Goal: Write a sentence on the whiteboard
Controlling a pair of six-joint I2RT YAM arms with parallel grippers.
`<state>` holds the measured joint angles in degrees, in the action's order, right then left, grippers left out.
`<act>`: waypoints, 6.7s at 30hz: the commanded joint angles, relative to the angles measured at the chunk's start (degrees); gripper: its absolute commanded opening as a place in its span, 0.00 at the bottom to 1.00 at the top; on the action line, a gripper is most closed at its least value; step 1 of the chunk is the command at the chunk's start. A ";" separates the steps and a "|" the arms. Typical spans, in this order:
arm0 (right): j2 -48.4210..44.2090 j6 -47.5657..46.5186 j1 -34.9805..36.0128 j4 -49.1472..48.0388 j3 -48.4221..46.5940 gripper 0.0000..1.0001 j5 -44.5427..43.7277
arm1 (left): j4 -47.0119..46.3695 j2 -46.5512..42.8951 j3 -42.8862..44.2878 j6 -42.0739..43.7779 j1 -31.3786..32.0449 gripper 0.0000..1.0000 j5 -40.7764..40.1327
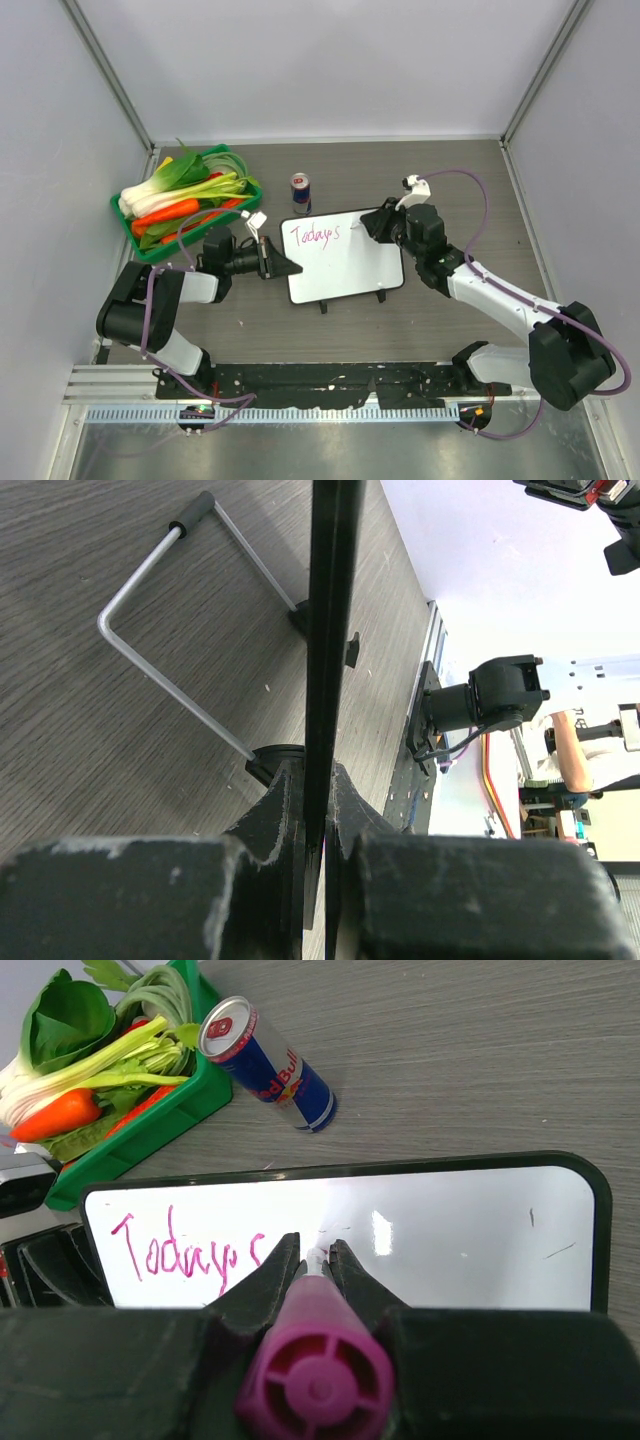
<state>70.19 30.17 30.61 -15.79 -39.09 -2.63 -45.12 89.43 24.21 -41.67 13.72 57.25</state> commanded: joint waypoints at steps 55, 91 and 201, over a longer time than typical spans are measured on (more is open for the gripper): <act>-1.02 -1.43 -0.29 2.17 -1.34 0.01 -5.63 | 3.11 1.28 0.40 1.68 0.00 0.00 -3.73; -2.60 -2.58 -0.20 4.45 2.62 0.01 -2.29 | 3.20 1.45 0.49 1.59 0.00 0.00 -3.73; -20.71 -2.66 -0.29 5.33 8.33 0.01 -4.74 | 3.55 1.36 0.49 1.86 0.00 0.00 -3.73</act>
<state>50.13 28.71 30.50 -9.17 -29.65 -5.32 -45.19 89.52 24.29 -41.52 13.74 57.25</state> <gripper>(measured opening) 0.201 0.071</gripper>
